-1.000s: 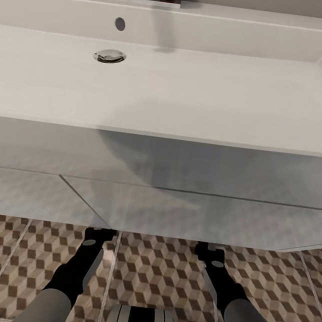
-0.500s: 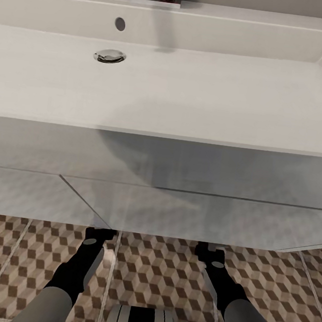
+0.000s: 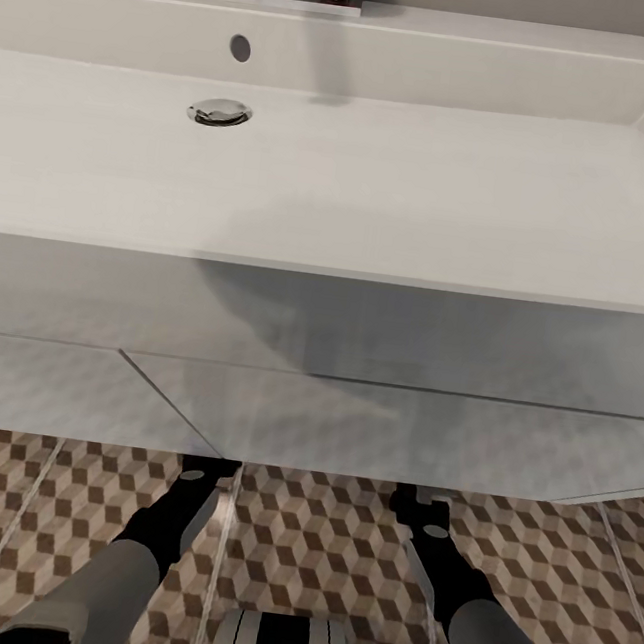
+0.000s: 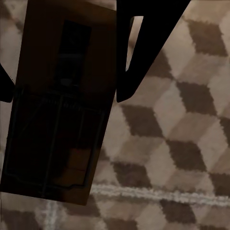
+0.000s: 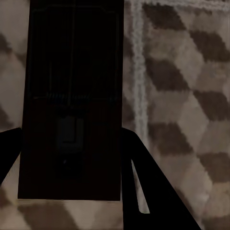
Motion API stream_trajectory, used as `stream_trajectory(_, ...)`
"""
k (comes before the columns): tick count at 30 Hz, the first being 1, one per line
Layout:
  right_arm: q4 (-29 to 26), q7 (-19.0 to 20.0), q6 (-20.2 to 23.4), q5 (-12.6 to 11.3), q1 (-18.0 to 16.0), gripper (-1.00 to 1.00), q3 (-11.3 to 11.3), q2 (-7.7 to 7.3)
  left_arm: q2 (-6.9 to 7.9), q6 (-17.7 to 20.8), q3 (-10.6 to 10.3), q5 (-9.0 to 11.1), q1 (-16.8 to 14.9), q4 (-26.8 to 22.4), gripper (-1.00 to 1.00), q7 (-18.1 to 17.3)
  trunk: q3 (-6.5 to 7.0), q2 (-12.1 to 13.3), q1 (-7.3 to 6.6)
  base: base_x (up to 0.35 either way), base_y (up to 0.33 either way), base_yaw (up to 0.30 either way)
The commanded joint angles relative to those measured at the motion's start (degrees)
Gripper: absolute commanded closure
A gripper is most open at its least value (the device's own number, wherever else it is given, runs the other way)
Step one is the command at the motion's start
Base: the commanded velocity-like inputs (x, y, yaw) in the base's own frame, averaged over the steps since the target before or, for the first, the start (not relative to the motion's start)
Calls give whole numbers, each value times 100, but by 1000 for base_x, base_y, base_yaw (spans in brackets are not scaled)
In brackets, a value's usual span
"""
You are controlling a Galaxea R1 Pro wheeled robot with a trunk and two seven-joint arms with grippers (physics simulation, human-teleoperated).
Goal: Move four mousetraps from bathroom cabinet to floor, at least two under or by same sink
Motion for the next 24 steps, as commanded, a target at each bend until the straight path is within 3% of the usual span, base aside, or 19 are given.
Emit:
stream_trajectory(1,-2,1,-22,41,-1,100,-37,6,-6,24,22,-38,-7,6,100,13,-3,-1,-1,0,0,0)
stream_trajectory(24,-7,9,-164,58,-9,100,-43,16,-15,-90,42,-65,-34,164,100,9,-3,-1,-1,0,0,0)
